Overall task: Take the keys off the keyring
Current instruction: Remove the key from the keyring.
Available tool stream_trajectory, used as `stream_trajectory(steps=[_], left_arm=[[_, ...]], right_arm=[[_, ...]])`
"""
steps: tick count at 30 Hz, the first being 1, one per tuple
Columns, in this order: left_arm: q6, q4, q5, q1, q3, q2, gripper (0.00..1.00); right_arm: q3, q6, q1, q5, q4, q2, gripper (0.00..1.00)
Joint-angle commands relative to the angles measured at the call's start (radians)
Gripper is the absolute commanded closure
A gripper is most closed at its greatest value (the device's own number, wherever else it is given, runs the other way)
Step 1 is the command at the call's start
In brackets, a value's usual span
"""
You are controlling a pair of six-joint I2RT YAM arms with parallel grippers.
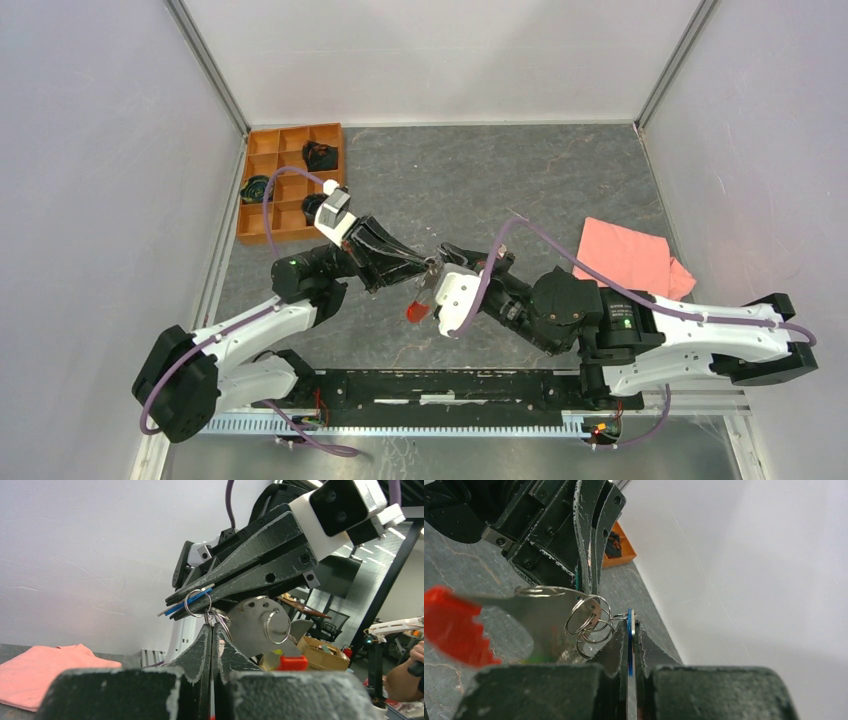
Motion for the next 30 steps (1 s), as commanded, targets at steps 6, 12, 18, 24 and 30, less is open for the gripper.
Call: stream_trajectory(steps=[6, 12, 18, 24, 30], left_arm=[[-0.086, 0.26, 0.139, -0.014, 0.057, -0.024, 0.98], [-0.074, 0.256, 0.166, -0.016, 0.064, -0.034, 0.98], [0.177, -0.023, 0.223, -0.016, 0.077, -0.116, 0.98], [0.837, -0.875, 0.189, -0.064, 0.196, -0.3, 0.98], [1.288, -1.384, 0.018, -0.192, 0.325, -0.337, 0.98]], right_arm=[[-0.004, -0.022, -0.005, -0.105, 0.135, -0.095, 1.0], [-0.055, -0.072, -0.004, -0.291, 0.153, -0.146, 1.0], [-0.059, -0.133, -0.003, -0.355, 0.102, -0.166, 1.0], [-0.07, -0.194, 0.001, -0.392, 0.057, -0.172, 1.0], [-0.128, -0.321, 0.017, -0.337, 0.068, -0.17, 1.0]])
